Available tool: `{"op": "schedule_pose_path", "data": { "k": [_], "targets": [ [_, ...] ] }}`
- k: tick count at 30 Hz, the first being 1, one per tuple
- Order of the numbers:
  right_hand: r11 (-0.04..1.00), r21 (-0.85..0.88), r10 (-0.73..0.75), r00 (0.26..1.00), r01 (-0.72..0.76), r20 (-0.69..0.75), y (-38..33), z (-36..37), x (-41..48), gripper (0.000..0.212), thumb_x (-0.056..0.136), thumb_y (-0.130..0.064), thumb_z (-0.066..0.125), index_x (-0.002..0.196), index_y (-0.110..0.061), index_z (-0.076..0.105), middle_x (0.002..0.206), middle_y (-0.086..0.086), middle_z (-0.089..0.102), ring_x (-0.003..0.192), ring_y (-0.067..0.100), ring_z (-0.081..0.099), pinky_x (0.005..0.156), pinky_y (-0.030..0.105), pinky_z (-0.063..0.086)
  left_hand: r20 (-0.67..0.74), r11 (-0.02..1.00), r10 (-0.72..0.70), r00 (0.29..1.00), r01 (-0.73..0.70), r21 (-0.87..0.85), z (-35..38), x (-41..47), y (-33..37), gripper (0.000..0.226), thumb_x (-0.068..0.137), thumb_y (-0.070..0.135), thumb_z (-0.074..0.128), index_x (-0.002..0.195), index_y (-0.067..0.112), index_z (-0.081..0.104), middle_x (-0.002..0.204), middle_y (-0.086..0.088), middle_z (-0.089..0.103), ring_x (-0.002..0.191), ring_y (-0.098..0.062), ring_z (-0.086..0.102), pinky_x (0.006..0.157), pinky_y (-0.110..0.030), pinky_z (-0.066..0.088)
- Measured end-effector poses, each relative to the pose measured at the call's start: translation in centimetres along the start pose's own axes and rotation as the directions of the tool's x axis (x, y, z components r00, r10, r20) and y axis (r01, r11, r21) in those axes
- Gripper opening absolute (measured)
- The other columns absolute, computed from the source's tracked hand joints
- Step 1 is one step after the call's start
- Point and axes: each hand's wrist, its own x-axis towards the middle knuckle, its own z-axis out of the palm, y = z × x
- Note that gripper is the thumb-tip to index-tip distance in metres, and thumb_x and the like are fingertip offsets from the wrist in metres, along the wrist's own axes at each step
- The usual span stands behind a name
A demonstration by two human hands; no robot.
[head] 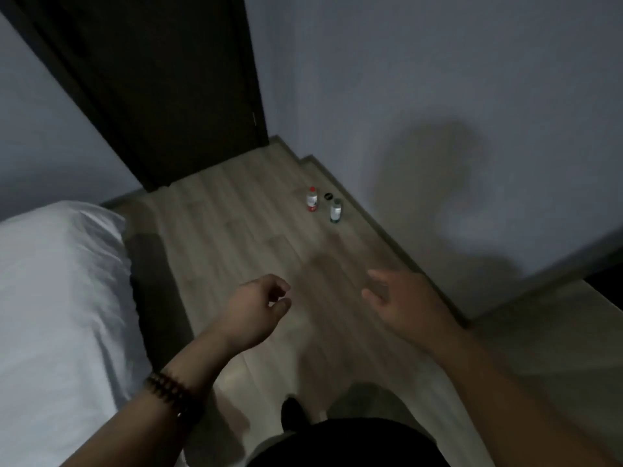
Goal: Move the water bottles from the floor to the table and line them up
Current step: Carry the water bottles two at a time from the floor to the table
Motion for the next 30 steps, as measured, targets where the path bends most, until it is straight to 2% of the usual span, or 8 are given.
{"op": "schedule_pose_path", "data": {
  "k": [2, 5, 11, 15, 19, 21, 24, 30],
  "targets": [
    [0.998, 0.057, 0.040, 0.998, -0.037, -0.045, -1.7, -0.7, 3.2, 0.045, 0.101, -0.033, 0.065, 0.137, -0.007, 0.065, 0.133, 0.012, 0.069, 0.123, 0.029, 0.064, 0.105, 0.037, 0.049, 0.009, 1.000, 0.017, 1.000, -0.017, 0.005, -3.0, 4.6, -0.1, 0.021, 0.099, 0.033, 0.064, 0.120, 0.030, 0.064, 0.102, 0.018, 0.065, 0.095, -0.001, 0.064, 0.079, -0.014, 0.049],
    [0.992, 0.071, 0.114, 0.990, -0.108, -0.084, -2.9, -1.1, 9.3, 0.029, 0.100, -0.023, 0.065, 0.118, -0.002, 0.072, 0.111, 0.019, 0.074, 0.099, 0.036, 0.069, 0.085, 0.042, 0.054, 0.014, 0.997, 0.076, 0.997, -0.077, 0.012, -6.2, 11.7, -0.5, 0.020, 0.098, 0.032, 0.067, 0.117, 0.031, 0.066, 0.092, 0.026, 0.061, 0.085, 0.012, 0.059, 0.069, -0.001, 0.042],
    [0.976, 0.143, 0.179, 0.978, -0.163, -0.104, -3.0, -0.1, 25.2, 0.024, 0.098, -0.026, 0.063, 0.099, -0.004, 0.073, 0.086, 0.008, 0.071, 0.073, 0.020, 0.065, 0.069, 0.037, 0.053, 0.105, 0.990, 0.126, 0.986, -0.131, 0.046, -11.0, 27.2, -1.7, 0.027, 0.099, 0.033, 0.065, 0.125, 0.024, 0.066, 0.107, 0.014, 0.067, 0.098, -0.001, 0.064, 0.086, -0.016, 0.049],
    [0.940, 0.242, 0.263, 0.962, -0.239, -0.070, -3.3, -1.1, 36.2, 0.035, 0.100, -0.030, 0.062, 0.117, -0.002, 0.071, 0.110, 0.013, 0.074, 0.098, 0.027, 0.070, 0.087, 0.041, 0.056, 0.174, 0.987, 0.102, 0.979, -0.121, 0.105, -15.3, 37.6, -2.2, 0.029, 0.100, 0.032, 0.064, 0.128, 0.024, 0.065, 0.107, 0.016, 0.064, 0.097, 0.001, 0.063, 0.077, -0.006, 0.043],
    [0.927, 0.260, 0.295, 0.954, -0.271, -0.056, -4.3, -4.1, 45.8, 0.035, 0.100, -0.029, 0.062, 0.124, -0.004, 0.069, 0.116, 0.014, 0.074, 0.099, 0.027, 0.071, 0.089, 0.040, 0.057, 0.187, 0.980, 0.109, 0.976, -0.137, 0.144, -20.3, 46.9, -1.7, 0.028, 0.100, 0.034, 0.063, 0.127, 0.027, 0.064, 0.105, 0.020, 0.062, 0.095, 0.004, 0.062, 0.077, -0.007, 0.043],
    [0.932, 0.240, 0.300, 0.950, -0.272, -0.085, -4.9, -5.7, 49.8, 0.039, 0.100, -0.030, 0.063, 0.135, -0.012, 0.067, 0.119, 0.012, 0.075, 0.100, 0.026, 0.071, 0.091, 0.035, 0.056, 0.202, 0.982, 0.103, 0.974, -0.132, 0.135, -22.2, 51.1, -1.6, 0.027, 0.100, 0.034, 0.063, 0.127, 0.028, 0.064, 0.105, 0.020, 0.062, 0.092, 0.007, 0.060, 0.076, -0.006, 0.042],
    [0.928, 0.249, 0.318, 0.937, -0.277, -0.143, -5.8, -7.5, 54.8, 0.035, 0.101, -0.030, 0.064, 0.133, -0.017, 0.069, 0.121, 0.007, 0.075, 0.103, 0.022, 0.071, 0.085, 0.025, 0.047, 0.244, 0.986, 0.103, 0.964, -0.131, 0.103, -24.0, 57.3, -1.8, 0.026, 0.099, 0.030, 0.065, 0.125, 0.026, 0.065, 0.104, 0.018, 0.063, 0.091, 0.007, 0.060, 0.073, -0.003, 0.040],
    [0.875, 0.262, 0.452, 0.881, -0.406, -0.143, -8.5, -6.9, 61.6, 0.043, 0.101, -0.034, 0.063, 0.142, -0.020, 0.063, 0.134, 0.003, 0.069, 0.116, 0.021, 0.067, 0.098, 0.027, 0.046, 0.369, 0.968, 0.205, 0.906, -0.244, 0.061, -23.7, 70.3, -2.8, 0.017, 0.097, 0.020, 0.068, 0.114, 0.018, 0.069, 0.095, 0.013, 0.064, 0.085, -0.001, 0.061, 0.067, 0.002, 0.039]
  ]
}}
